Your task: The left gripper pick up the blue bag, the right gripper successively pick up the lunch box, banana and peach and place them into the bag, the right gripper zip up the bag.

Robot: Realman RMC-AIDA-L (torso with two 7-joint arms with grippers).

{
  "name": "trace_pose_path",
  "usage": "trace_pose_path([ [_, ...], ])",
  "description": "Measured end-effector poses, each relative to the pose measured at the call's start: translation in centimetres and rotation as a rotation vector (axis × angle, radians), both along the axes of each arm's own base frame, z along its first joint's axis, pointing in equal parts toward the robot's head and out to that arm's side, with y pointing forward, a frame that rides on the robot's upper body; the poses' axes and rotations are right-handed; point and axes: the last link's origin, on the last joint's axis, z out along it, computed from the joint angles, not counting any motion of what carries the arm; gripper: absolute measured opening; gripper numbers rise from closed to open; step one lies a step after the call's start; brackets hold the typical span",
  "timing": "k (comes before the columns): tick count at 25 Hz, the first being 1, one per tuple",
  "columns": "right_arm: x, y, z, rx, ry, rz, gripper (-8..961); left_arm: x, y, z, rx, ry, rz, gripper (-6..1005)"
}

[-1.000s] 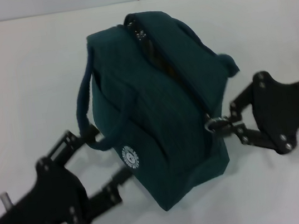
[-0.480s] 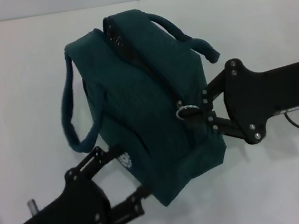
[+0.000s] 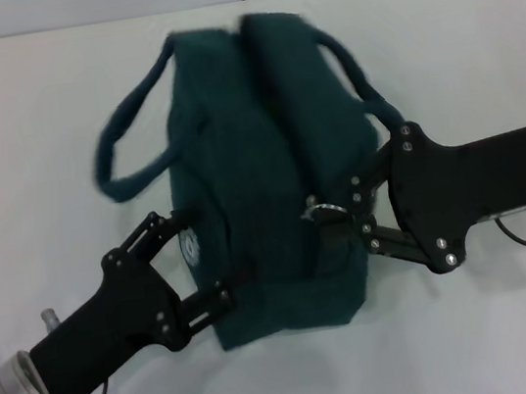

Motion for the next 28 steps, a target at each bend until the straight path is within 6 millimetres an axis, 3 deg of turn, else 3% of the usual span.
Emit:
trace_pose_path([
  [25,-0.1,1.2,-0.8,0.098,0.029,-0.026,49,0.1,0.7,-0.4,0.057,0.052,-0.015,740],
  [28,0.0,1.1,-0.8,0.098,0.035,-0.03,49,0.1,0.9,-0.3,0.078,0.059,-0.018,637],
])
